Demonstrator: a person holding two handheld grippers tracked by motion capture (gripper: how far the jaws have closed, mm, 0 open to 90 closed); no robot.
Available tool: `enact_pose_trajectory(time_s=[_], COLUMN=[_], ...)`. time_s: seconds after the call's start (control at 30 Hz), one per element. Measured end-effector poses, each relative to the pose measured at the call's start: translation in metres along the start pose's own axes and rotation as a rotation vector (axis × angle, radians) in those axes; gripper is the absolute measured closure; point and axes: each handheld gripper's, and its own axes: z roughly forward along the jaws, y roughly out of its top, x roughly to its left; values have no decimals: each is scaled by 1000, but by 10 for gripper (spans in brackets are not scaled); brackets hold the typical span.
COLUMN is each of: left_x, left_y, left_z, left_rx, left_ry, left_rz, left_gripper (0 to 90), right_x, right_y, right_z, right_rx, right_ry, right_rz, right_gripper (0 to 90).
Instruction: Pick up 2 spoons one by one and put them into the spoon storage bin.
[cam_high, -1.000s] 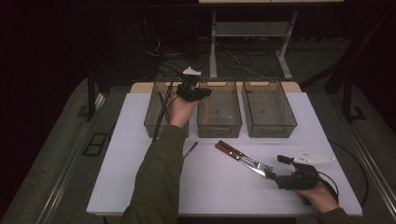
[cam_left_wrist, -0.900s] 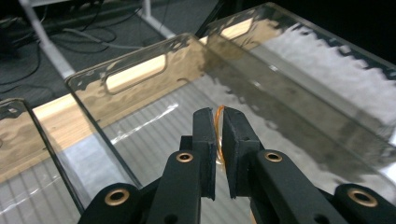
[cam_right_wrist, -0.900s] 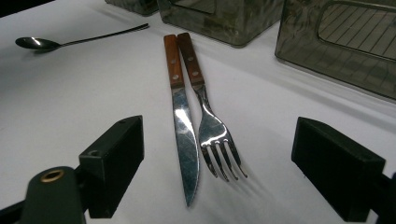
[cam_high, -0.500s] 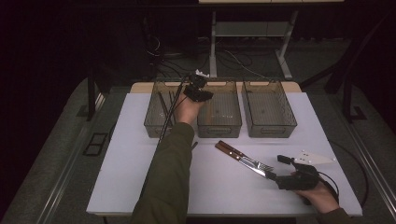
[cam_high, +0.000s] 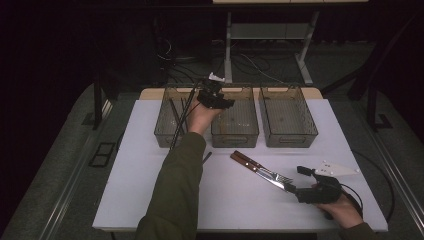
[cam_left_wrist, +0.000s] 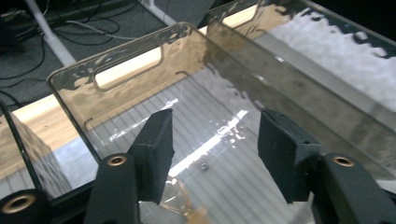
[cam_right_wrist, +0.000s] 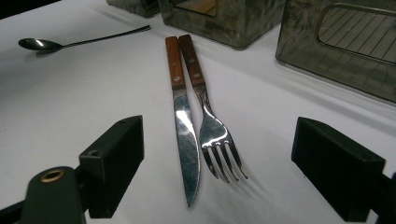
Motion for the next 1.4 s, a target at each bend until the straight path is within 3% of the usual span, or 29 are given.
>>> enact_pose_trajectory(time_s=[0.03,0.17,0.33,0.37,0.63,0.93,1.4], left_x=[-2,-6,-16,-16,-31,-35,-35], left_y=[0,0,-6,-8,-28,-63,-127], left_z=[-1,-12,-31,-35,-71,-102,-138], left_rx=[-8,-14,-24,-17,-34,-48,-78], left_ry=[-14,-33,-32,-35,-59,-50,-26], left_rz=[-11,8,1,32,74,88,54], left_gripper=[422,384,345,335,275,240,210], right_x=[0,-1,-1,-1,-1,0,0], right_y=[0,0,0,0,-1,-1,-1], right_z=[0,-1,-1,-1,-1,0,1], right_rx=[-2,-2,-1,0,-1,5,9], right_ry=[-1,-4,-4,-4,-9,-9,-13], right_rz=[0,1,0,3,3,4,4], right_gripper=[165,165,165,165,165,165,165])
